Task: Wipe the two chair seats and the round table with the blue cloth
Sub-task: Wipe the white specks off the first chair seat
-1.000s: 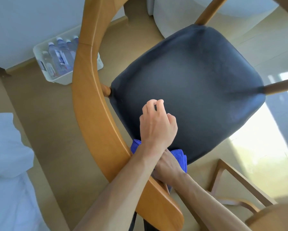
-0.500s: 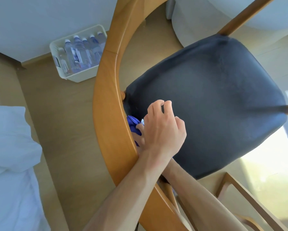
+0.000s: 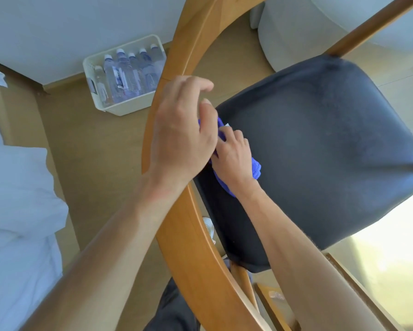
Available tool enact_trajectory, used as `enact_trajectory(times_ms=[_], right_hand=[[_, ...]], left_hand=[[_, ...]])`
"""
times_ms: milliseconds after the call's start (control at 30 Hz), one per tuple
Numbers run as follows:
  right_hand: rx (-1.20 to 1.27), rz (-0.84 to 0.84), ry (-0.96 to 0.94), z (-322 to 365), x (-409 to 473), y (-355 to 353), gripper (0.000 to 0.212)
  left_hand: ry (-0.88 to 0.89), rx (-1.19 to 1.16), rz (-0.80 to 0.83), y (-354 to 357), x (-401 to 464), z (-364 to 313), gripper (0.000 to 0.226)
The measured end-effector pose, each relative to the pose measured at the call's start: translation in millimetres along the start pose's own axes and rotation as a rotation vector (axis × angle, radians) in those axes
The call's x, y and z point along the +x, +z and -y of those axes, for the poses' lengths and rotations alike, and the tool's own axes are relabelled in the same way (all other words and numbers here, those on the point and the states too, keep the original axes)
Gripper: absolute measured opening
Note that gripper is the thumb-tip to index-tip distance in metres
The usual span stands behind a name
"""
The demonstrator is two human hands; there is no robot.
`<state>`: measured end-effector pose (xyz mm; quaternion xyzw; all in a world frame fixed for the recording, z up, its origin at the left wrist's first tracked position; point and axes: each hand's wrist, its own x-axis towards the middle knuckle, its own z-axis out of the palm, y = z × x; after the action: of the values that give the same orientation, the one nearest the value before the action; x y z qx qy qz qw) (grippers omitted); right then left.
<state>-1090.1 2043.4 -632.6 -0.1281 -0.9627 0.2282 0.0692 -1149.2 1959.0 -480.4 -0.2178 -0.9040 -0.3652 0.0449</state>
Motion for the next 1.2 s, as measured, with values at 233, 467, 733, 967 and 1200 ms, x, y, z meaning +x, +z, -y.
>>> enact_trajectory(times_ms=[233,467,733,967,1200], right_hand=[[-0.079,0.049,0.289,-36.0,5.6,-28.2,0.035],[-0.036,0.069,0.118,-21.1,-59.5,-22.0,0.04],[0.002,0.185,-0.052,-17.5,-137.2,-30.3,0.035],[0.017,0.441,-0.287,-37.5,-214.2,-43.3,0.039],[-0.028,0.367,-0.297,-61.6,-217.1,-58.0,0.038]], left_hand=[[0.013,0.014,-0.091,2.8,-17.9,6.0,0.025],[-0.018,0.043,-0.089,4.6,-18.0,1.0,0.025],[-0.051,0.041,-0.084,5.1,-26.4,-6.2,0.025],[-0.066,0.045,-0.054,5.2,-40.6,-12.8,0.026],[-0.079,0.105,-0.047,10.0,-41.3,-13.3,0.027]])
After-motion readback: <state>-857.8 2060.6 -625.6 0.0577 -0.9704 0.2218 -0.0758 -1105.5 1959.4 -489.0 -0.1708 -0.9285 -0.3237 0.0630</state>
